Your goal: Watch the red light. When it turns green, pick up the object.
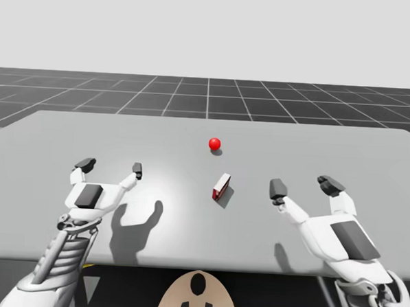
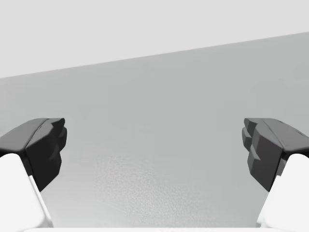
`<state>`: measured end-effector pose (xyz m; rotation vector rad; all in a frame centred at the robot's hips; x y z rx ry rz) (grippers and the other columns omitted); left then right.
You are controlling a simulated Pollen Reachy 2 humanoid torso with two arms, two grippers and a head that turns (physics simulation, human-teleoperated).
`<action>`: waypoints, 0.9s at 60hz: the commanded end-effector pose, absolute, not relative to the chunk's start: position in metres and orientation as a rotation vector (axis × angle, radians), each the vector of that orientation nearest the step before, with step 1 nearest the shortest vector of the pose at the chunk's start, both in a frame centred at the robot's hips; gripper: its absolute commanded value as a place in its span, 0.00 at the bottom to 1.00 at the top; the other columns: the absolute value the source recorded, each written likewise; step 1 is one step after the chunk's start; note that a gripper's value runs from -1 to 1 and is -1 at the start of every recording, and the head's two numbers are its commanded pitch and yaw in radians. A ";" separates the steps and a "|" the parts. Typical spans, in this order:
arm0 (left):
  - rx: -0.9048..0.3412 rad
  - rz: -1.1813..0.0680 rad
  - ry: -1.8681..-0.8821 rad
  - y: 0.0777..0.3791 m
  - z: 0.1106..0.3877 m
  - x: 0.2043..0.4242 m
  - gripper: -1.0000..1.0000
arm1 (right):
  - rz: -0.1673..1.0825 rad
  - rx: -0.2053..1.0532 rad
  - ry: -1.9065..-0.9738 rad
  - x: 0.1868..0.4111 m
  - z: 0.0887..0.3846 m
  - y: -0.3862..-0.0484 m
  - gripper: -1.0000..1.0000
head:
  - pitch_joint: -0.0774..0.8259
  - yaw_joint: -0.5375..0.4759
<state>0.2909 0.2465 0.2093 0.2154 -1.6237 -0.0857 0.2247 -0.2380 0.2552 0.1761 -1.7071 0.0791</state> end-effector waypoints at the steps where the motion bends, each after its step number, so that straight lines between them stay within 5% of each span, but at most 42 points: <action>1: 0.217 -0.075 -1.617 0.247 0.209 0.290 0.00 | -0.116 0.154 -1.724 0.222 0.252 -0.234 0.00 | 0.11 0.53; 10: 0.217 -0.075 -1.617 0.247 0.209 0.290 0.00 | 0.008 0.181 -1.626 0.225 0.253 -0.232 0.00 | 0.18 0.53; 37: 0.228 -0.091 -1.615 0.246 0.208 0.291 0.00 | -0.029 0.138 -1.629 0.227 0.253 -0.231 0.00 | 0.56 0.49; 54: 0.228 -0.094 -1.616 0.245 0.208 0.291 0.00 | -0.024 0.135 -1.632 0.227 0.253 -0.232 0.00 | 0.58 0.47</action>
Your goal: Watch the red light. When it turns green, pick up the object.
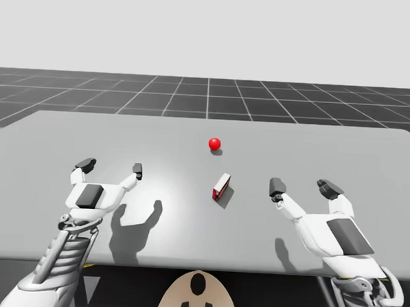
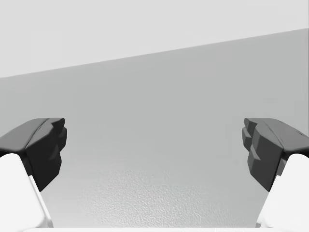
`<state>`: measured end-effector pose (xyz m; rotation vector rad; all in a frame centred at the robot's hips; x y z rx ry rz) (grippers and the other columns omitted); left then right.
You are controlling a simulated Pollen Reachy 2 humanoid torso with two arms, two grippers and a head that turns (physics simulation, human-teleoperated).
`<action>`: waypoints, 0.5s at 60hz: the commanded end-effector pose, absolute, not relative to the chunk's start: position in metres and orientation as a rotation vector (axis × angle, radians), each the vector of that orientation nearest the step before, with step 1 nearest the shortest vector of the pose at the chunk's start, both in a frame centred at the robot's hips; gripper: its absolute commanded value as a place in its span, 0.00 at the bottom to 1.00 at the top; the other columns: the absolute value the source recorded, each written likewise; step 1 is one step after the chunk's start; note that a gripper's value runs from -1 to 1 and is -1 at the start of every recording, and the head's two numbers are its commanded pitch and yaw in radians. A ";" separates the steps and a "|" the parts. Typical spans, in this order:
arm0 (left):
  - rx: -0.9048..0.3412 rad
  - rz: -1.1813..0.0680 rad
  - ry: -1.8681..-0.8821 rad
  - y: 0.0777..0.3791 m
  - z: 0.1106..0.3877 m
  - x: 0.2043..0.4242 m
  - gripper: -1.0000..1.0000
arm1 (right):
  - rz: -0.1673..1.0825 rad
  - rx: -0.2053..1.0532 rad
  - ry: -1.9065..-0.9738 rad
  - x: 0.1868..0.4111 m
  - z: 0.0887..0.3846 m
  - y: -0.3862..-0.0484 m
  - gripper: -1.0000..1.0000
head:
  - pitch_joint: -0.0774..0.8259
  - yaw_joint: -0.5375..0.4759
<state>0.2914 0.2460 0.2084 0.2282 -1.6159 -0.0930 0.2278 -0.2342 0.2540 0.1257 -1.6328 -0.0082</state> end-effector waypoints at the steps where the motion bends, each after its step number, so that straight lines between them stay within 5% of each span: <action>1: 0.228 -0.094 -1.616 0.245 0.208 0.291 0.00 | -0.024 0.135 -1.632 0.227 0.253 -0.232 0.00 | 0.58 0.47; 30: 0.227 -0.098 -1.637 0.245 0.208 0.291 0.00 | -0.012 0.125 -1.639 0.228 0.252 -0.231 0.00 | 0.57 0.47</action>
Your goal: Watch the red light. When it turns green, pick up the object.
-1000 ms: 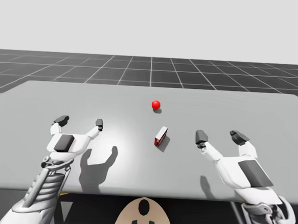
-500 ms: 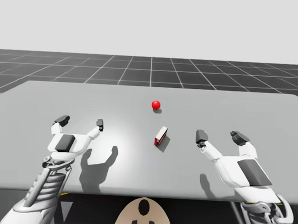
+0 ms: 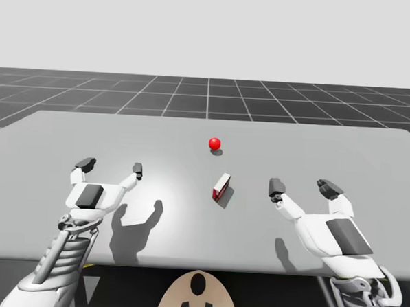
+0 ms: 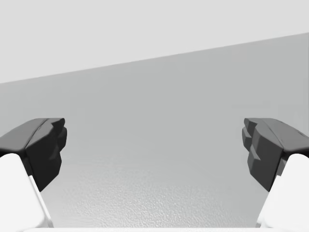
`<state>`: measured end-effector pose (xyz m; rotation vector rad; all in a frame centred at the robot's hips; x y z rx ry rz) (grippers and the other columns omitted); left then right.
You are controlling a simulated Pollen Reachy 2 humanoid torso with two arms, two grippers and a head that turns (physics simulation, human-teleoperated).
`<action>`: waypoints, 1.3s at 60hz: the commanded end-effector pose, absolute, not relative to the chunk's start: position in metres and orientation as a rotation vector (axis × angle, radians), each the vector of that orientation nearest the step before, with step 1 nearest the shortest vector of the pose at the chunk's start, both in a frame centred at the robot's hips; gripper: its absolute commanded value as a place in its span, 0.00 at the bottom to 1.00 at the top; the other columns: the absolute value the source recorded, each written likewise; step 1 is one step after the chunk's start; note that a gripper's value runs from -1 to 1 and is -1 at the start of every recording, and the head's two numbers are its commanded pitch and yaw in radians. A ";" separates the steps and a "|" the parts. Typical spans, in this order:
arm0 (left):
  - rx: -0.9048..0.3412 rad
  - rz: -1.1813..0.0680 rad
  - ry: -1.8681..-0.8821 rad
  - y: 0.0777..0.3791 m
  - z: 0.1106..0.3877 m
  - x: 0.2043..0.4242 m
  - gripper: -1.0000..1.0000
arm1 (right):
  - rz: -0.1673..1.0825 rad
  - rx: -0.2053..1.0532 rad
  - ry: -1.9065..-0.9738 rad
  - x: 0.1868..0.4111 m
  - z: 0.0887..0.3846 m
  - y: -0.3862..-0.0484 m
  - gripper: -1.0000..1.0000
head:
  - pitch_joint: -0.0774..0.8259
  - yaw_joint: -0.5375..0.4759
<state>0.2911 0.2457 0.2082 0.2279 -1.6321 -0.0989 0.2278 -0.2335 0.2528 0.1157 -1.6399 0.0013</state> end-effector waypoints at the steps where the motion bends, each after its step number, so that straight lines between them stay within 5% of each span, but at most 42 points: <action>1: 0.227 -0.098 -1.637 0.245 0.208 0.291 0.00 | -0.011 0.125 -1.639 0.228 0.252 -0.231 0.00 | 0.57 0.47; 55: 0.213 -0.109 -1.653 0.244 0.209 0.289 0.00 | -0.005 0.118 -1.638 0.227 0.251 -0.231 0.00 | 0.57 0.47; 78: 0.211 -0.116 -1.651 0.242 0.209 0.288 0.00 | 0.002 0.112 -1.639 0.228 0.251 -0.232 0.00 | 0.78 0.46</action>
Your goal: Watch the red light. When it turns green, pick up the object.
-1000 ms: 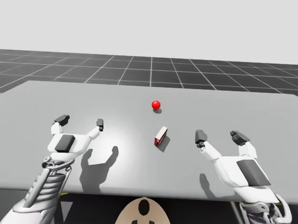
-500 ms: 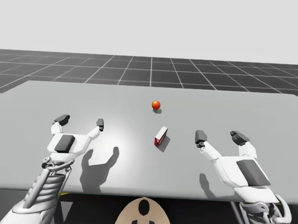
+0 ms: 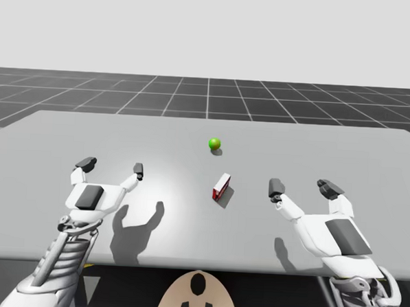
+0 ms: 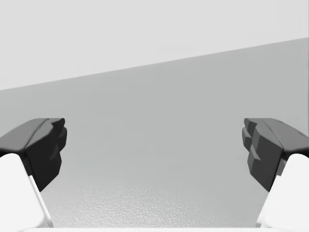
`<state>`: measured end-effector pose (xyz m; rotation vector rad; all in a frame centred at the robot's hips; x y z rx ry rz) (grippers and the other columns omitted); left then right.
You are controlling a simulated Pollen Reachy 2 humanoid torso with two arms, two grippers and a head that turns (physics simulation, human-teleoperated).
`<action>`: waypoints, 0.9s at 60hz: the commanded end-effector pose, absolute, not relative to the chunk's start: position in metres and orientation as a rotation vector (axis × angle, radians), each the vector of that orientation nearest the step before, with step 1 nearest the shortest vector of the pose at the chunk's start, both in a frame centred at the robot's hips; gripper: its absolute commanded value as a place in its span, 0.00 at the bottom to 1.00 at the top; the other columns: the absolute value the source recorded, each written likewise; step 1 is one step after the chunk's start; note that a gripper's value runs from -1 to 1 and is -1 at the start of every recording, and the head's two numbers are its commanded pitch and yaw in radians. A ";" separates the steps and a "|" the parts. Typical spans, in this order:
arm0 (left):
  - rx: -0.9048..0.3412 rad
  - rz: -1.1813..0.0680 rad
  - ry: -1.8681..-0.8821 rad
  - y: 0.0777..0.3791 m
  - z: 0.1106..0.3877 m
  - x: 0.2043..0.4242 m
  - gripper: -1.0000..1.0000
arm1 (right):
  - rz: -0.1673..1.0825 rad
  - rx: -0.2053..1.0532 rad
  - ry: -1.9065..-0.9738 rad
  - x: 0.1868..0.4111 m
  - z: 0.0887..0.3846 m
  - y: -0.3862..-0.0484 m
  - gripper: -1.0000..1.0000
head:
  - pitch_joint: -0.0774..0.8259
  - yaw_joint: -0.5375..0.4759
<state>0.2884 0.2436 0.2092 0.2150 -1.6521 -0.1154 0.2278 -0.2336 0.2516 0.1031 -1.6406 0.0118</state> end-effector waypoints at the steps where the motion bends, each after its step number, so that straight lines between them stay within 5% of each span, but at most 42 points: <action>1: 0.211 -0.116 -1.652 0.242 0.209 0.288 0.00 | 0.004 0.111 -1.640 0.227 0.251 -0.232 0.00 | 0.79 0.45; 17: 0.210 -0.113 -1.650 0.241 0.210 0.287 0.00 | 0.053 0.084 -1.674 0.229 0.247 -0.224 0.00 | 0.78 0.42; 22: 0.208 -0.109 -1.648 0.242 0.210 0.288 0.00 | 0.010 0.199 -1.649 0.231 0.242 -0.215 0.00 | 0.78 0.42; 54: 0.189 -0.085 -1.633 0.246 0.209 0.289 0.00 | 0.376 0.614 -1.458 0.233 0.194 -0.163 0.00 | 0.80 0.42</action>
